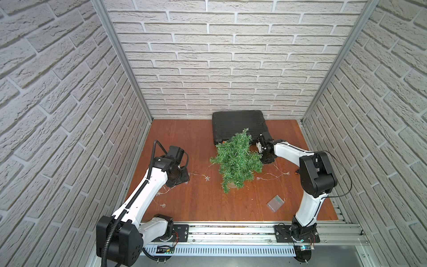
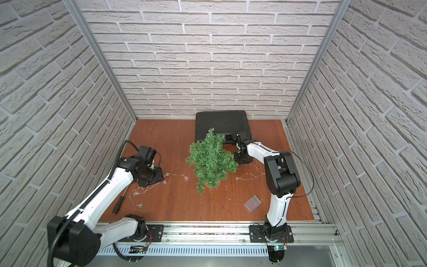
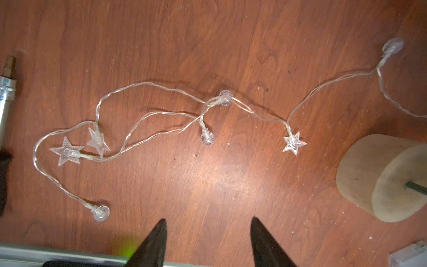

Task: Wrap string light around the christmas tree
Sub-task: Pick up the light string from the center of the board.

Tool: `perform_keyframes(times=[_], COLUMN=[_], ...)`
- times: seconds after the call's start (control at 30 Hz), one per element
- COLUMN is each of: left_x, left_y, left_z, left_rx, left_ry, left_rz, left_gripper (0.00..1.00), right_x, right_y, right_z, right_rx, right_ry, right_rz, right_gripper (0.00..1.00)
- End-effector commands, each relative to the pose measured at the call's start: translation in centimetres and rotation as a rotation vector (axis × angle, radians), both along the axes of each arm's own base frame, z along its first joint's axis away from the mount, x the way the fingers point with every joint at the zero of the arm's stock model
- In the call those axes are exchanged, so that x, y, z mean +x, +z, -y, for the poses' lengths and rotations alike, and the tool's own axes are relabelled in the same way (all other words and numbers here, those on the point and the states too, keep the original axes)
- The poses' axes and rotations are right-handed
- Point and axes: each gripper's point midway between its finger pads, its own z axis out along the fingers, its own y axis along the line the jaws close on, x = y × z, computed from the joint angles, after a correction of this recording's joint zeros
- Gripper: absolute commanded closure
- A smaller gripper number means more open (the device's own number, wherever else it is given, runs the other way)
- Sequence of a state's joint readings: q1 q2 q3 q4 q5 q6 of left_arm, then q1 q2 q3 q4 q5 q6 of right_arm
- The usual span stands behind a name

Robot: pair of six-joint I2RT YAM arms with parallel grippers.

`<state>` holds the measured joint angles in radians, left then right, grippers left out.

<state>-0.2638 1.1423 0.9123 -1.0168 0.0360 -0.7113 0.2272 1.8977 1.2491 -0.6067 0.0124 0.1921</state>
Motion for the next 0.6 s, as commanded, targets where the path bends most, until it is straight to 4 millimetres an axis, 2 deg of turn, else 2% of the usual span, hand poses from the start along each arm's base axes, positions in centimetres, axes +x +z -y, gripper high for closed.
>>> perform_keyframes(times=[0.0,0.03,0.13,0.23,0.37,0.57], left_x=[-0.3,-0.4,-0.7,-0.8,-0.6,0.4], left_y=[-0.3,-0.3,-0.7,-0.9,-0.9,-0.7], left_z=[0.4,0.4,0.5,0.6,0.9,1.2], left_rx=[-0.033,-0.036,-0.043,-0.049,-0.054,-0.013], left_ry=[0.005,0.005,0.006,-0.001,-0.021,-0.143], left_rz=[-0.005,-0.008,-0.023,-0.028,-0.029,-0.036], left_gripper=[0.41,0.41,0.41,0.41,0.39,0.32], right_x=[0.4,0.4,0.3,0.5,0.6,1.1], right_y=[-0.1,-0.2,-0.2,-0.1,0.4,4.1], right_z=[-0.4,-0.5,-0.5,-0.5,-0.4,-0.9], right_rx=[-0.006,0.001,0.001,0.000,-0.010,0.029], right_ry=[0.019,0.024,0.024,0.028,0.035,0.034], right_rz=[0.010,0.006,0.002,0.007,0.019,0.098], right_gripper=[0.63,0.68,0.72,0.81,0.82,0.83])
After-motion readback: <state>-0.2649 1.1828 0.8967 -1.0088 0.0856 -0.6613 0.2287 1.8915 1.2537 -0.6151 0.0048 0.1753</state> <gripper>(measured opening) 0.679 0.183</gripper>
